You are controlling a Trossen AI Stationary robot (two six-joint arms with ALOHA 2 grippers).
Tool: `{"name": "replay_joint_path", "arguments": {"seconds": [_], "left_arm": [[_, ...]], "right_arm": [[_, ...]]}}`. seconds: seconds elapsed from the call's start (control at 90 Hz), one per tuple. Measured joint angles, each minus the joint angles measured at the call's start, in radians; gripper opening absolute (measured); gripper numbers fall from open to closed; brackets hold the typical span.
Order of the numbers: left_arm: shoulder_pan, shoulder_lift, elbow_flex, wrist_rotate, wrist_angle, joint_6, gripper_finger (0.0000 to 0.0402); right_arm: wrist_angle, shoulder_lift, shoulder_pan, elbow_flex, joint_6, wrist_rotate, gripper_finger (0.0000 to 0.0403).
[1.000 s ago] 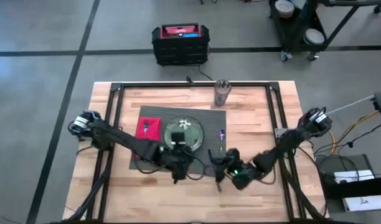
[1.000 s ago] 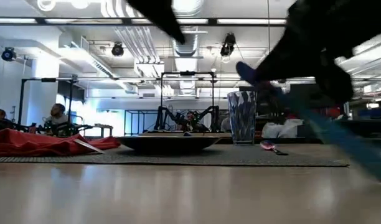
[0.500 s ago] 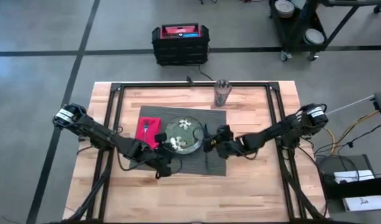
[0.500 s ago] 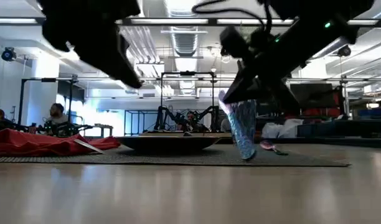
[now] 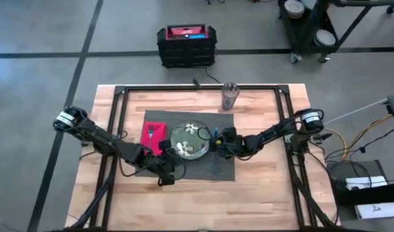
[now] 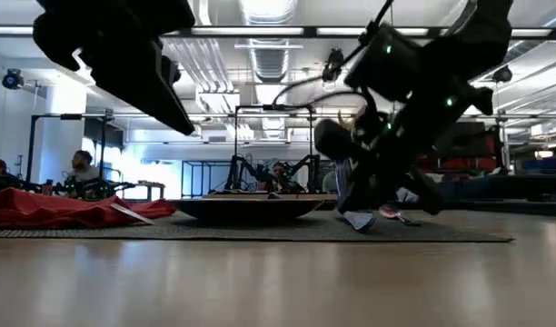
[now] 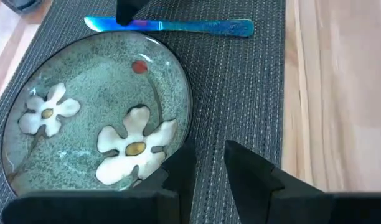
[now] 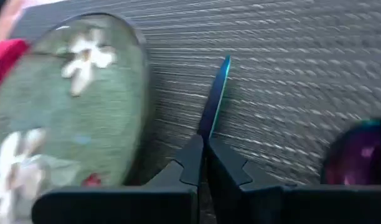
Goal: Set table place
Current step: Put the blue table knife on the gray table mat to the left of the blue spoon
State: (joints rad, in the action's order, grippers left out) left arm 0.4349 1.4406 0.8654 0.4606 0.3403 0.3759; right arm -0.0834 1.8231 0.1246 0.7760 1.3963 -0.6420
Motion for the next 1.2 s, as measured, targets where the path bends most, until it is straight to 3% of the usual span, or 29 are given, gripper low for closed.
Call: {"name": "replay_joint_path", "arguments": {"seconds": [0.411, 0.7, 0.889, 1.011, 1.2], "left_arm": [[0.001, 0.000, 0.000, 0.000, -0.004, -0.001, 0.0075], [0.001, 0.000, 0.000, 0.000, -0.003, -0.001, 0.0075], [0.001, 0.000, 0.000, 0.000, -0.002, 0.000, 0.0075], [0.001, 0.000, 0.000, -0.006, -0.001, 0.000, 0.0075], [0.002, 0.000, 0.000, -0.007, 0.002, -0.006, 0.0075]], "right_arm": [[0.012, -0.002, 0.001, 0.000, -0.029, -0.020, 0.0016], [0.029, -0.003, 0.002, 0.004, -0.032, -0.023, 0.0112], [0.050, -0.037, 0.002, 0.014, -0.163, 0.005, 0.0169], [0.121, -0.134, 0.002, 0.020, -0.309, 0.073, 0.0186], [0.153, -0.215, 0.052, 0.020, -0.614, 0.323, 0.0187]]}}
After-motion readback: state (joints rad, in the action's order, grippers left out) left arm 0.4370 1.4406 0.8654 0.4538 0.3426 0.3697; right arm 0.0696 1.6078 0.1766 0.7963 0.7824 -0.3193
